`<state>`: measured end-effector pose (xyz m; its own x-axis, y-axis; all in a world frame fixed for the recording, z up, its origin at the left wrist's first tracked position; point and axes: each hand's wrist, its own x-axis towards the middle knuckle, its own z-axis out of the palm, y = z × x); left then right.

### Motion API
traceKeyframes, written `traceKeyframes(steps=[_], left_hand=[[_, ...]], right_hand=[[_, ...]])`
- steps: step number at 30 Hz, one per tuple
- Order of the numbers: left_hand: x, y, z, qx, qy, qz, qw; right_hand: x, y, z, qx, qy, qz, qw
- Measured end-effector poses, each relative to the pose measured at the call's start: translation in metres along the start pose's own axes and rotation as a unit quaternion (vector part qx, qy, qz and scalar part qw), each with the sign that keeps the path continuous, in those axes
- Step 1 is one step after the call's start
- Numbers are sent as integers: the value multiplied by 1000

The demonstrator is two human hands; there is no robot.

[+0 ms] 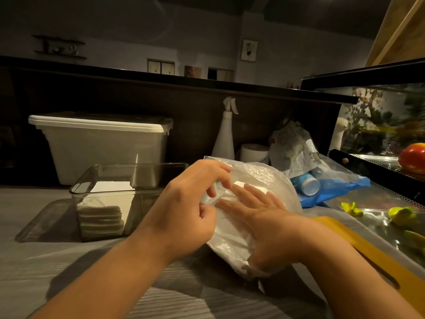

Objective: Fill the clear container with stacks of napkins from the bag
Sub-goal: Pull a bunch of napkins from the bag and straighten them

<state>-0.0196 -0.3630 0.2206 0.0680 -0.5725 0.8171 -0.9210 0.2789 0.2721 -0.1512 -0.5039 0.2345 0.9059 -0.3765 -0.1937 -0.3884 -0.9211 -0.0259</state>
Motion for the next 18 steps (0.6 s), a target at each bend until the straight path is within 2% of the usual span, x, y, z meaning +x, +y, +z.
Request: traceKeyframes(steps=[7, 12, 18], left_hand=[[0, -2, 0, -7, -24, -1, 1000], [0, -4, 1, -1, -28, -4, 1000], [-1, -4, 2, -4, -30, -9, 999]], right_hand=[[-2, -3, -6, 27, 58, 1, 998], [-2, 2, -7, 73, 149, -26, 986], [-3, 12, -9, 125, 163, -54, 977]])
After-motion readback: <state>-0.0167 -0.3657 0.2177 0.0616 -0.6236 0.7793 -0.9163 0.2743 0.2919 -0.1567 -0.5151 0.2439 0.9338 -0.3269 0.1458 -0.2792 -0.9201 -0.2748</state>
